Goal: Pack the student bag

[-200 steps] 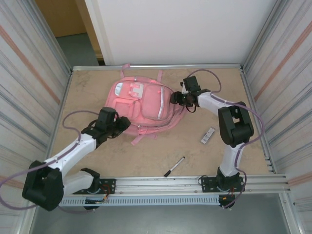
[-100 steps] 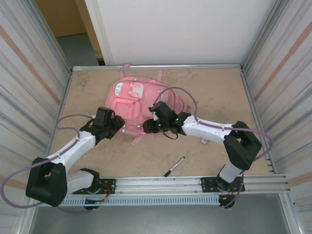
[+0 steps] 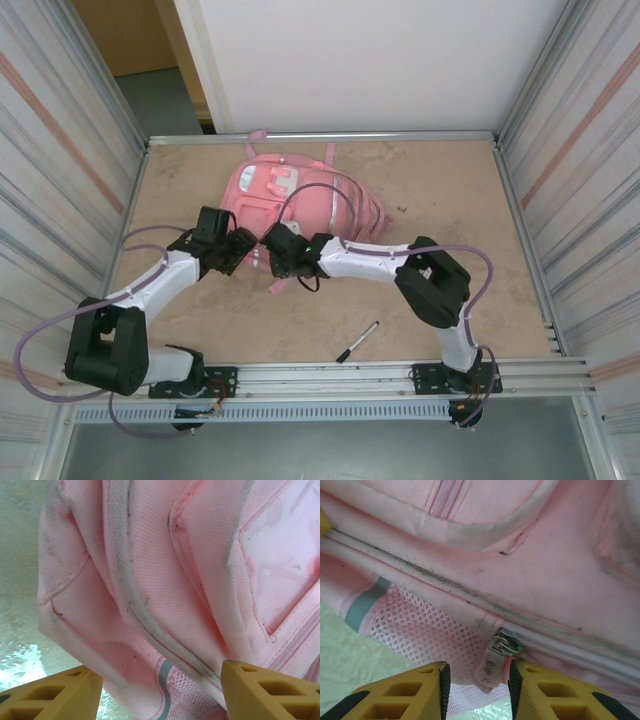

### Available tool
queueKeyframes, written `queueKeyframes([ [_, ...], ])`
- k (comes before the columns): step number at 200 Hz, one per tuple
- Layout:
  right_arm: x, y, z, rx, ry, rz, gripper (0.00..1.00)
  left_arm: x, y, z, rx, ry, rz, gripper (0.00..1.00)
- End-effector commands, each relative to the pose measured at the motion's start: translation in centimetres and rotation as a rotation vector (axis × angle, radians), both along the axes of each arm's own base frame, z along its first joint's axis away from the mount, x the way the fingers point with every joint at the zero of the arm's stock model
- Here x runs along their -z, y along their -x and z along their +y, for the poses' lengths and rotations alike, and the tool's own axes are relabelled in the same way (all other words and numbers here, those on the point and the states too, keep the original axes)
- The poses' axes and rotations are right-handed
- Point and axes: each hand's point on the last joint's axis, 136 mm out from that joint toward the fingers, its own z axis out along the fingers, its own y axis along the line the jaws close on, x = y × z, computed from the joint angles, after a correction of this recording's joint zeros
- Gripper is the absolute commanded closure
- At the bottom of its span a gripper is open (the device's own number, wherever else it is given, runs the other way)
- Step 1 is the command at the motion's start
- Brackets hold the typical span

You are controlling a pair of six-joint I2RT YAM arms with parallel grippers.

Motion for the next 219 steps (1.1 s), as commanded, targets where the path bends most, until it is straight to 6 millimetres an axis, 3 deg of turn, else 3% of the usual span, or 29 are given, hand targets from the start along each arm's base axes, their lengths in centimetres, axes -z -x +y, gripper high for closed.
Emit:
queueKeyframes([
  [1,0.2,-1.2,-1.9,0.130,0.114,-0.082,0.65,-1.8,-0.5,-0.8,0.018,0.055,-0.050,0.37],
  [34,-0.4,-2.5,-3.4,0.271,0.252,-0.199,0.69,-2.1,0.4,-0.9,0.013,0.099,-0.058,0.37],
  [88,0.1,-3.1,-3.2,0.355,0.322,-0.223,0.71,-2.2,0.9,-0.2,0.009,0.130,-0.068,0.39],
  [109,-0.5,-3.1,-3.0,0.356,0.297,-0.215,0.77,-2.2,1.3,-0.1,0.015,0.136,-0.060,0.39],
  [167,-2.1,-2.0,-3.3,0.360,0.175,-0.084,0.81,-2.3,1.6,0.8,0.022,0.090,-0.072,0.40],
  [177,-2.2,-1.9,-3.3,0.353,0.140,-0.064,0.86,-2.3,1.6,0.8,0.027,0.082,-0.070,0.40],
  [195,-2.4,-1.9,-2.6,0.299,0.044,-0.006,0.93,-2.4,1.4,0.3,0.041,0.110,-0.075,0.40],
  [219,-1.9,-1.3,-1.4,0.180,-0.093,0.129,0.92,-2.2,0.9,-0.8,0.059,0.163,-0.071,0.41],
])
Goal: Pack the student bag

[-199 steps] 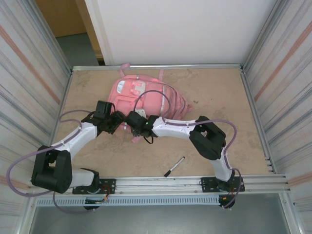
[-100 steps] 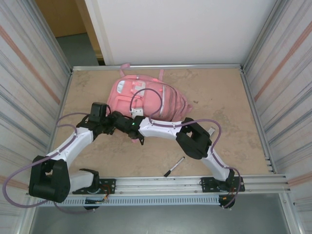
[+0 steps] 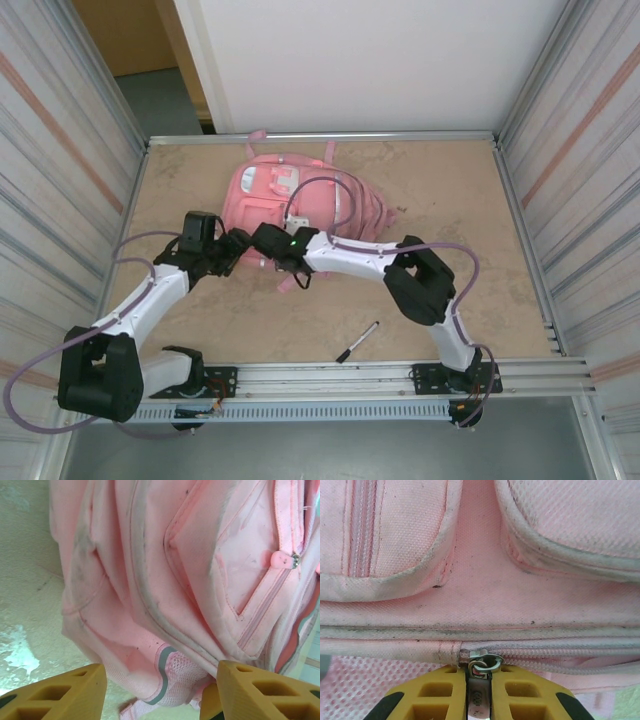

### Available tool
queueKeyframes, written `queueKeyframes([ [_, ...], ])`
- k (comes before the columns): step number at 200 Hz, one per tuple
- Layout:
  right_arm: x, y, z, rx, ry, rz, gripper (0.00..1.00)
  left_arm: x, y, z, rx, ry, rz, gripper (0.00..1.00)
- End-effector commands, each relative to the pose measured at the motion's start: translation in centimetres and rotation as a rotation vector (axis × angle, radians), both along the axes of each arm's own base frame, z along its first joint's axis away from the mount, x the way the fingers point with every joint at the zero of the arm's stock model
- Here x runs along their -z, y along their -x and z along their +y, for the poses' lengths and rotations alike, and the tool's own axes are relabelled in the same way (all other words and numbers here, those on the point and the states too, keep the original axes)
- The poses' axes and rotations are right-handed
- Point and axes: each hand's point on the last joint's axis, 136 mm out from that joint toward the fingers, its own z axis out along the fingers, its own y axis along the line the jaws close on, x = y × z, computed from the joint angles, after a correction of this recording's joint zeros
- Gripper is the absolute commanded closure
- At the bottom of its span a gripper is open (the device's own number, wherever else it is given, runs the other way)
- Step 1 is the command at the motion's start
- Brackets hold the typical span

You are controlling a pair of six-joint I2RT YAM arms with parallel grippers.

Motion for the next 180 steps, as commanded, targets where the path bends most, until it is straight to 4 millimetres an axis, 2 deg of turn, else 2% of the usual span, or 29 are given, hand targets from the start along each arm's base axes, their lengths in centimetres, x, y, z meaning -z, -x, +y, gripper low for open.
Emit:
queueKeyframes([
  [1,-1.3,0.4,1.8,-0.120,-0.199,0.095,0.91,0.1,-0.2,-0.8,0.036,0.043,0.001,0.41],
  [22,-2.1,1.1,2.6,-0.235,-0.350,0.152,0.88,-0.4,-0.7,-1.9,0.079,0.061,-0.003,0.41],
  [47,-3.3,1.7,1.8,-0.303,-0.398,0.147,0.83,-0.8,-1.3,-3.4,0.125,0.044,-0.021,0.41],
  [74,-2.6,1.9,1.0,-0.324,-0.472,0.215,0.84,-0.9,-2.0,-4.6,0.145,0.011,-0.029,0.41],
  [98,-1.7,2.0,0.7,-0.305,-0.573,0.296,0.84,-1.1,-2.7,-4.8,0.130,-0.020,-0.036,0.41],
  [130,-2.1,2.2,0.9,-0.291,-0.714,0.381,0.84,-0.9,-3.6,-5.5,0.128,-0.059,-0.052,0.41],
  [154,-2.0,2.1,1.2,-0.270,-0.794,0.458,0.83,0.3,-4.2,-5.8,0.124,-0.096,-0.044,0.46],
  [180,-1.7,2.6,1.3,-0.243,-0.837,0.524,0.83,0.7,-5.0,-5.0,0.092,-0.183,-0.065,0.52],
])
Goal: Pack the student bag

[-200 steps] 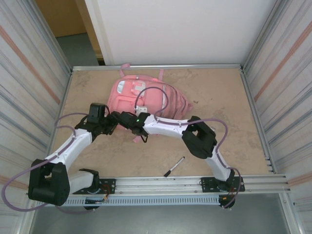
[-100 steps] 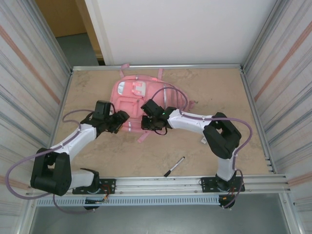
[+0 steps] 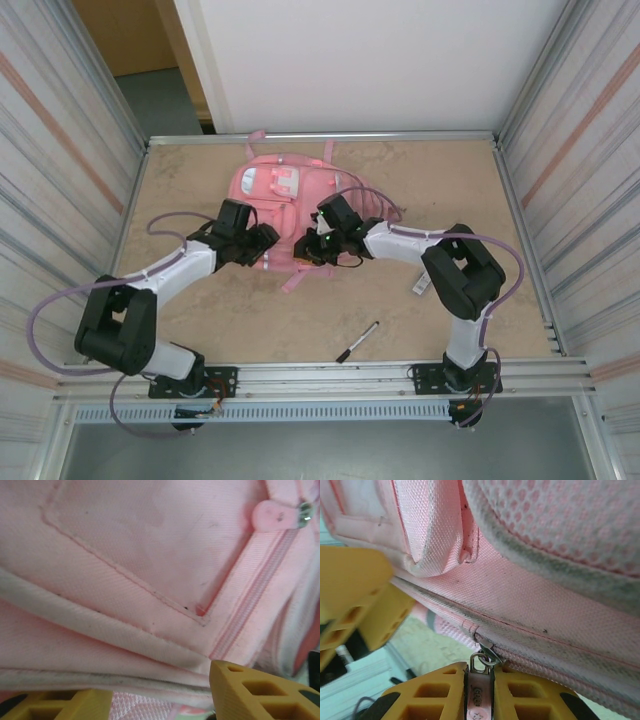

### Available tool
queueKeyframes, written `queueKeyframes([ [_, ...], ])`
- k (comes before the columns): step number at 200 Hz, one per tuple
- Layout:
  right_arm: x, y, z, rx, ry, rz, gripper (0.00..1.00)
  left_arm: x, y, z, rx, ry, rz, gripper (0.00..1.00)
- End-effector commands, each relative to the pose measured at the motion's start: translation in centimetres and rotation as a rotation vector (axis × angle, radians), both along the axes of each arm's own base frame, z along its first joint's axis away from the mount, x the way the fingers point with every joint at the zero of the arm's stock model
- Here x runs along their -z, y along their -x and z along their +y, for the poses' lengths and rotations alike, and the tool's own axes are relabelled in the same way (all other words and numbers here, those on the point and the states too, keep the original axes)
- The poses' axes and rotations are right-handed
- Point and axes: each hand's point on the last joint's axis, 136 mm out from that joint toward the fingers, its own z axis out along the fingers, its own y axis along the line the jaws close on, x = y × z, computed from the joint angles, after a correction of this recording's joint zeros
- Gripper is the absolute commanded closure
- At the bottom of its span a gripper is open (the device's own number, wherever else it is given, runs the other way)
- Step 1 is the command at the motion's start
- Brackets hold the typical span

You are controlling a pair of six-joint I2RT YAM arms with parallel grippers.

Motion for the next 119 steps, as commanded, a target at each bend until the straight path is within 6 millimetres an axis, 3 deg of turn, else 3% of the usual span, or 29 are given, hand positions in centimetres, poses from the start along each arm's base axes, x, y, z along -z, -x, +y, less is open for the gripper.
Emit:
queueKeyframes([
  [1,-0.5,1.6,1.3,-0.039,-0.100,0.118,0.83,-1.3,-2.4,0.8,-0.041,-0.084,-0.106,0.52],
  [27,-0.4,1.8,1.1,-0.011,-0.106,0.172,0.84,-1.6,-2.5,1.6,-0.073,-0.142,-0.137,0.68],
  [59,0.5,0.8,-0.9,0.069,-0.033,0.154,0.78,-2.9,-2.4,1.4,-0.048,-0.148,-0.178,1.00],
  [82,0.8,0.4,-2.5,0.064,0.138,-0.030,0.66,-3.7,-2.0,0.8,-0.010,-0.138,-0.185,1.00],
  [119,-0.9,1.5,-3.0,-0.027,0.369,-0.372,0.62,-4.7,-1.2,-0.3,0.027,-0.110,-0.199,1.00],
])
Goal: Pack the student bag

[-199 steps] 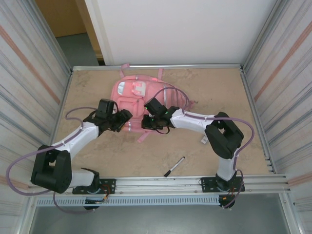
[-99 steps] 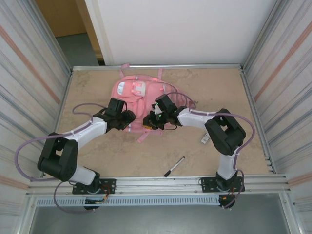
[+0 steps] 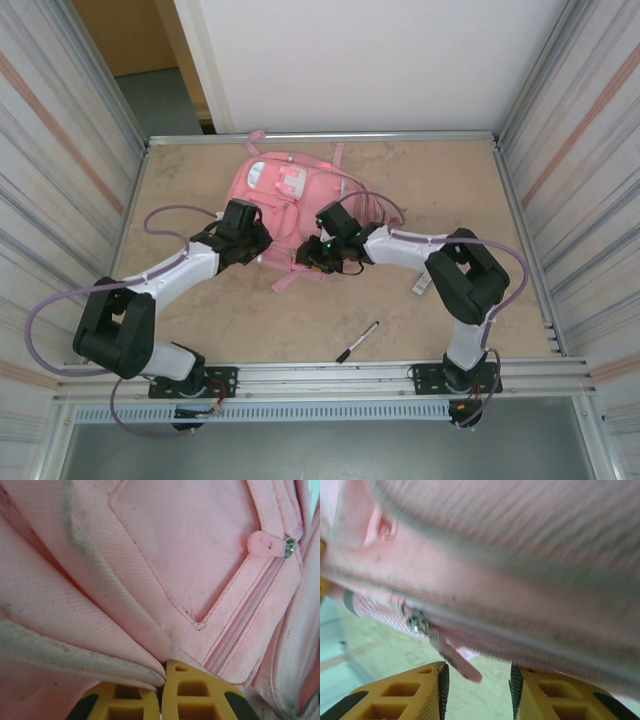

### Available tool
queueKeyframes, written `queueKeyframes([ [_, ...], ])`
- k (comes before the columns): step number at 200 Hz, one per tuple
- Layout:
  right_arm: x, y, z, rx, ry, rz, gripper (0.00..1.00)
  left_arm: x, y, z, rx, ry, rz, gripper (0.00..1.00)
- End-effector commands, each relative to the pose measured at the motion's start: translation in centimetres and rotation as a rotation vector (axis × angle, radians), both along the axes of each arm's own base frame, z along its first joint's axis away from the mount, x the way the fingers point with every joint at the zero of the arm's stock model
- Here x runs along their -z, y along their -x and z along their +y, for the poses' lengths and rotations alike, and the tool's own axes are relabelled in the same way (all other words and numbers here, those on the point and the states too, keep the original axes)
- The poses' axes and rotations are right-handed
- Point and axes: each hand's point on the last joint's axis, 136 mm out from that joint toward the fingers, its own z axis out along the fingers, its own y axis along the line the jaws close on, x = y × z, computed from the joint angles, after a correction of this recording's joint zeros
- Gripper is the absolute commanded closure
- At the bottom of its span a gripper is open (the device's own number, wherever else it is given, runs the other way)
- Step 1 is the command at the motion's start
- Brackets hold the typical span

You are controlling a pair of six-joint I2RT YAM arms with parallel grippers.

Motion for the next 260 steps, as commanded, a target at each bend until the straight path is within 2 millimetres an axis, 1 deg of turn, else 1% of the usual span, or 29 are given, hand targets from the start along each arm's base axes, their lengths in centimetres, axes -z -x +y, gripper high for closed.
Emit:
queueKeyframes([
  [1,-2.5,0.0,-1.0,-0.084,0.186,-0.283,0.61,-3.4,-0.2,-1.0,0.055,0.014,-0.082,1.00],
  [13,-3.0,0.6,-0.7,-0.135,0.220,-0.358,0.61,-3.6,0.0,-1.1,0.057,0.023,-0.081,1.00],
  [23,-2.9,0.7,-0.9,-0.146,0.260,-0.389,0.61,-3.8,0.1,-1.1,0.059,0.034,-0.085,1.00],
  [36,-2.7,0.6,-1.2,-0.144,0.284,-0.394,0.61,-4.1,0.1,-1.2,0.060,0.037,-0.092,1.00],
  [49,-2.4,0.6,-1.3,-0.136,0.270,-0.366,0.60,-4.2,0.2,-1.1,0.062,0.033,-0.093,1.00],
  [77,-2.2,0.4,-1.4,-0.078,0.183,-0.262,0.58,-4.0,0.3,-1.5,0.074,0.061,-0.091,1.00],
  [93,-2.2,0.6,-0.9,-0.077,0.108,-0.216,0.55,-3.9,0.4,-2.0,0.090,0.080,-0.080,1.00],
  [110,-2.5,0.7,0.0,-0.084,0.014,-0.166,0.55,-3.7,0.5,-2.2,0.091,0.093,-0.073,1.00],
  [129,-2.8,0.4,0.8,-0.067,-0.095,-0.132,0.58,-3.9,0.4,-2.2,0.094,0.096,-0.077,1.00],
  [143,-2.9,0.1,1.2,-0.057,-0.143,-0.098,0.59,-3.9,0.5,-2.3,0.092,0.103,-0.074,1.00],
  [163,-3.2,-0.1,1.5,-0.050,-0.171,-0.101,0.63,-3.9,0.5,-2.3,0.096,0.101,-0.072,1.00],
  [175,-3.1,-0.1,1.7,-0.057,-0.183,-0.094,0.66,-3.9,0.6,-2.3,0.098,0.098,-0.068,1.00],
  [196,-3.2,0.0,2.1,-0.064,-0.202,-0.087,0.67,-3.8,0.7,-2.3,0.094,0.105,-0.070,1.00],
  [224,-2.3,-0.2,2.2,-0.066,-0.197,-0.102,0.69,-3.9,0.8,-2.2,0.096,0.105,-0.067,1.00],
  [243,-1.2,-0.3,1.7,-0.049,-0.158,-0.111,0.69,-4.0,0.8,-2.1,0.092,0.105,-0.071,1.00],
  [260,-0.5,-0.3,1.8,-0.052,-0.144,-0.120,0.69,-4.2,0.8,-2.2,0.095,0.108,-0.071,1.00],
])
